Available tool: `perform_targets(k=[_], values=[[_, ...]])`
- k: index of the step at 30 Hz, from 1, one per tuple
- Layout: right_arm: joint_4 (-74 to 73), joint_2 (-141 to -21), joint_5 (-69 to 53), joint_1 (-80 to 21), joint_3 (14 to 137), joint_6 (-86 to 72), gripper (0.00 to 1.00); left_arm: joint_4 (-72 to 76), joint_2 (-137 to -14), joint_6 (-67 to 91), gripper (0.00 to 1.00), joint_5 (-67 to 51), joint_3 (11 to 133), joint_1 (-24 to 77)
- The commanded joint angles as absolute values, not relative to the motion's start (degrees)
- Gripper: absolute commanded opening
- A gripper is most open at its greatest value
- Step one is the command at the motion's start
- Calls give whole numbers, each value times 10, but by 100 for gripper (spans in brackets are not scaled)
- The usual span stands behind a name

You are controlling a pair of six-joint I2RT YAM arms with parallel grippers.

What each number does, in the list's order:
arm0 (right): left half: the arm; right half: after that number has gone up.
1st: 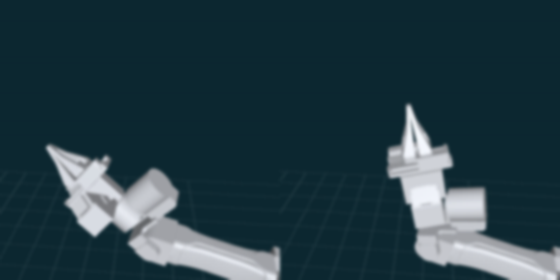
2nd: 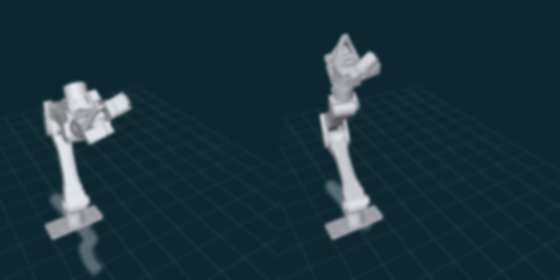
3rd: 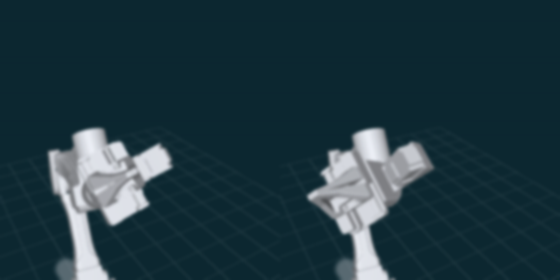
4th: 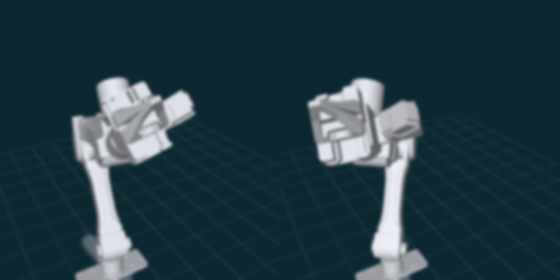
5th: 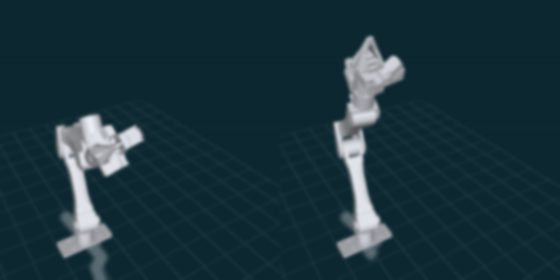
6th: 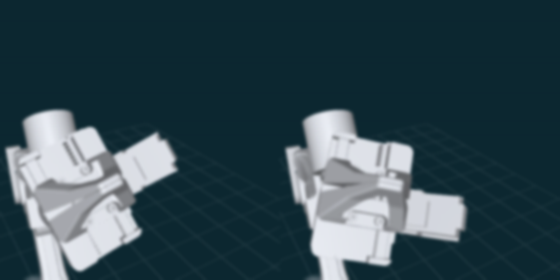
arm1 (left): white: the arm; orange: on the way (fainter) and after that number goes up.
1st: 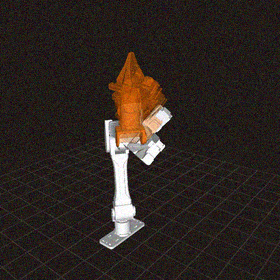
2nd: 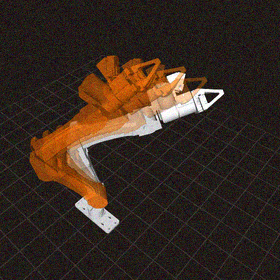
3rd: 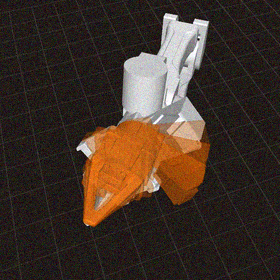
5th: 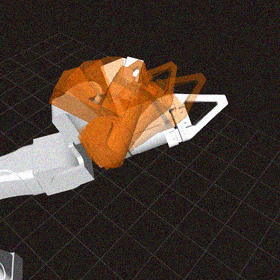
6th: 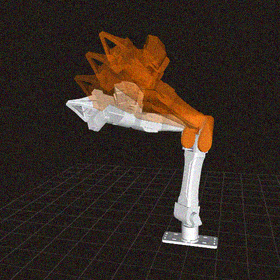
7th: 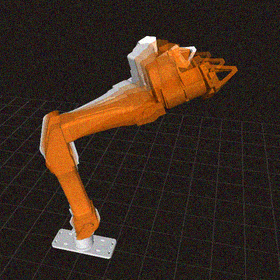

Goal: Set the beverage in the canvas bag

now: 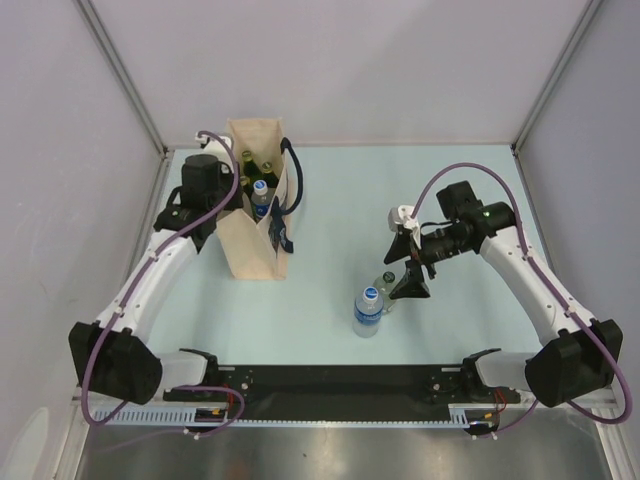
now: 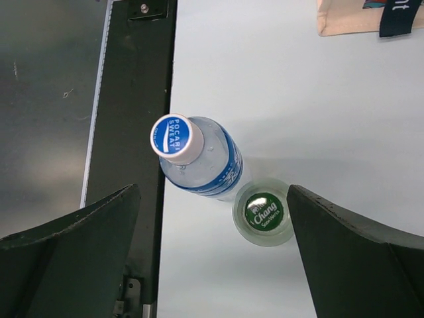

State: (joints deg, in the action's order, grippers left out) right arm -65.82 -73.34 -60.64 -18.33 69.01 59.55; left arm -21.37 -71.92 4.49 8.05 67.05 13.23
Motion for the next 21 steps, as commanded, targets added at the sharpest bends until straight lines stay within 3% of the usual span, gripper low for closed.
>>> perform_targets(k=[1,9,12,13,16,21], values=[[-655,-733,-616,-196,715,589,100,-39,-731,38,0,63,663,122],[-657,-737,-617,-213,722,587,100,23,-753,35,2,45,613,115],[-661,-737,-619,-217,729,587,100,20,-744,42,26,54,596,113],[-663,-737,-620,-219,730,588,100,18,-740,45,39,55,589,112],[-668,-741,-618,-233,732,591,100,13,-717,45,57,54,581,108],[-665,-751,-606,-253,737,596,100,-18,-694,37,67,54,580,105]])
